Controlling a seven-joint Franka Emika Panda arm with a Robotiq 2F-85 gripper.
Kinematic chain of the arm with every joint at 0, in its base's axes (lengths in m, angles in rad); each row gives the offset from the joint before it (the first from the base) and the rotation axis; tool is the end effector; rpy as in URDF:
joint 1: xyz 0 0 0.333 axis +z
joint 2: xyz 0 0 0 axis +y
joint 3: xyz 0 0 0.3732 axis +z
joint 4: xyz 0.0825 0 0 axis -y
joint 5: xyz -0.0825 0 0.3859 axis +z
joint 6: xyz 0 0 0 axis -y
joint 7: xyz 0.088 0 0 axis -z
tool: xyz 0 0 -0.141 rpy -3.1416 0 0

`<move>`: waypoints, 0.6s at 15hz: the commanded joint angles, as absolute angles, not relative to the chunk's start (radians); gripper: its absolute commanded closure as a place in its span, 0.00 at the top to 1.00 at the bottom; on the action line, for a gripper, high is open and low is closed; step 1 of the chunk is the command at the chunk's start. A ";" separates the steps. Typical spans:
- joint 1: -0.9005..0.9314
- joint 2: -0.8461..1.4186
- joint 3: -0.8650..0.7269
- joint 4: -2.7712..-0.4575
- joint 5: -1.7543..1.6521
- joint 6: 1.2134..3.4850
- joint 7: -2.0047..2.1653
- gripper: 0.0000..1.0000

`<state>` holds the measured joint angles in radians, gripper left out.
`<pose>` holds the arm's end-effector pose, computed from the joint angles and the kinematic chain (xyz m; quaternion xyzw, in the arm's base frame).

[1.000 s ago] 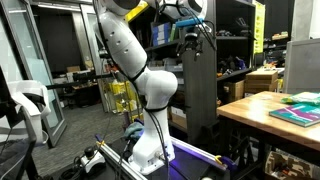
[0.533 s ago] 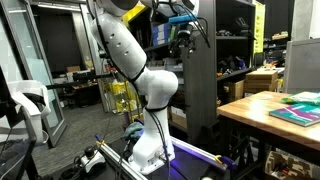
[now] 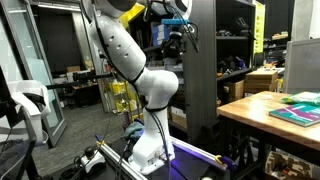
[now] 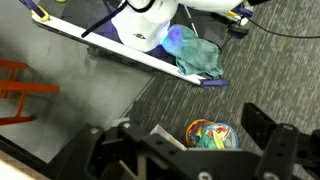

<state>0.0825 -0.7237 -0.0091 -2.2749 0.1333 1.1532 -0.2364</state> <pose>0.2232 0.0373 0.5948 -0.9637 -0.1668 0.1911 0.0836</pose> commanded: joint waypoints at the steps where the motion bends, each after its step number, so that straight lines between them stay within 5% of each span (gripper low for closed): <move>1: 0.088 -0.767 0.018 -2.307 0.220 1.203 -0.189 1.00; 9: 0.085 -0.781 0.071 -2.309 0.450 1.277 -0.118 1.00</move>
<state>0.0831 -0.7522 0.0618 -2.2981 0.3866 1.2454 -0.1514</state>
